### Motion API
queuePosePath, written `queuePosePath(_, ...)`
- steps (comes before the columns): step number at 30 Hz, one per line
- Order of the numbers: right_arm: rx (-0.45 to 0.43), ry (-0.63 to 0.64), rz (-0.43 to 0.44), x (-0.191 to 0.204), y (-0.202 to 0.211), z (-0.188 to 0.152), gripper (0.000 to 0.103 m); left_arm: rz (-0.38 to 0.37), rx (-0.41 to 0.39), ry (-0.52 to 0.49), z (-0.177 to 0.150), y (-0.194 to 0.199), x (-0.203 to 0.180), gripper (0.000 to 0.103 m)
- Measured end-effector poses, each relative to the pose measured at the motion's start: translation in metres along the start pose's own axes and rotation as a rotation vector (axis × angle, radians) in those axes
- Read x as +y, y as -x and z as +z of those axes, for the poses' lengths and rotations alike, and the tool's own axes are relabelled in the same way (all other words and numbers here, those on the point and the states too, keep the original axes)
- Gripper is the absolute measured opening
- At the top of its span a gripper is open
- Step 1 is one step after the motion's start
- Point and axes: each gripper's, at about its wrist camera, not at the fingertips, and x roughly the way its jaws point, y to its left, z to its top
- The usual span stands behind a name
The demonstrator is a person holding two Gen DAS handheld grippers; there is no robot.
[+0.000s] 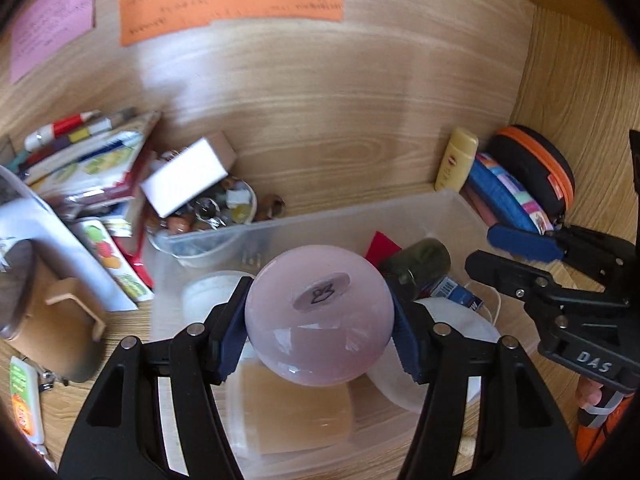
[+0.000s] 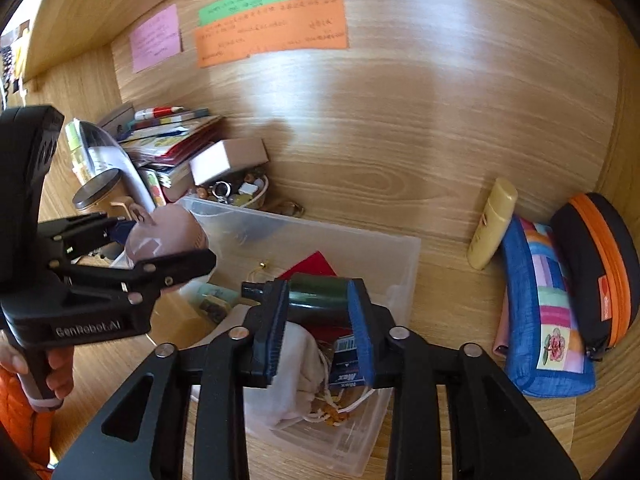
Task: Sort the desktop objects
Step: 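Carry the pink container and blue box into the clear bin and open both tools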
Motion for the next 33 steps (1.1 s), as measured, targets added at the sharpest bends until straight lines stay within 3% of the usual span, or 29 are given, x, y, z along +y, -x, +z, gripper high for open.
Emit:
queuePosePath(3,-0.005,-0.023,0.005,-0.003,0.000,0.001,0.044,-0.004,0.027,-0.014,-0.003,-0.009,-0.004,0.063)
queuePosePath(8,-0.035,-0.012,-0.009,0.000,0.006,0.001,0.049,0.008,0.040,-0.032,-0.005,-0.014,-0.006,0.063)
queuePosePath(12,-0.039,-0.001,-0.015,0.003,0.007,0.002,0.066,0.017,0.043,-0.042,-0.007,-0.013,-0.007,0.063)
queuePosePath(15,-0.042,0.016,-0.017,0.004,0.008,0.002,0.068,0.017,0.041,-0.042,-0.006,-0.013,-0.006,0.064)
queuePosePath(17,-0.048,0.012,-0.013,0.003,0.010,0.002,0.075,0.023,0.028,-0.041,-0.005,-0.008,-0.005,0.064)
queuePosePath(21,-0.056,0.000,-0.007,0.001,0.013,0.003,0.078,0.068,-0.016,-0.021,-0.002,0.003,0.000,0.075)
queuePosePath(24,-0.060,-0.016,0.012,-0.002,0.015,0.004,0.082,0.080,-0.032,0.001,0.001,0.011,0.007,0.077)
queuePosePath(30,-0.045,-0.058,0.041,-0.007,0.016,0.005,0.083,0.121,-0.073,0.027,-0.002,0.032,0.016,0.097)
queuePosePath(33,-0.057,-0.081,0.020,-0.010,0.022,0.008,0.083,0.143,-0.078,0.026,-0.004,0.042,0.017,0.097)
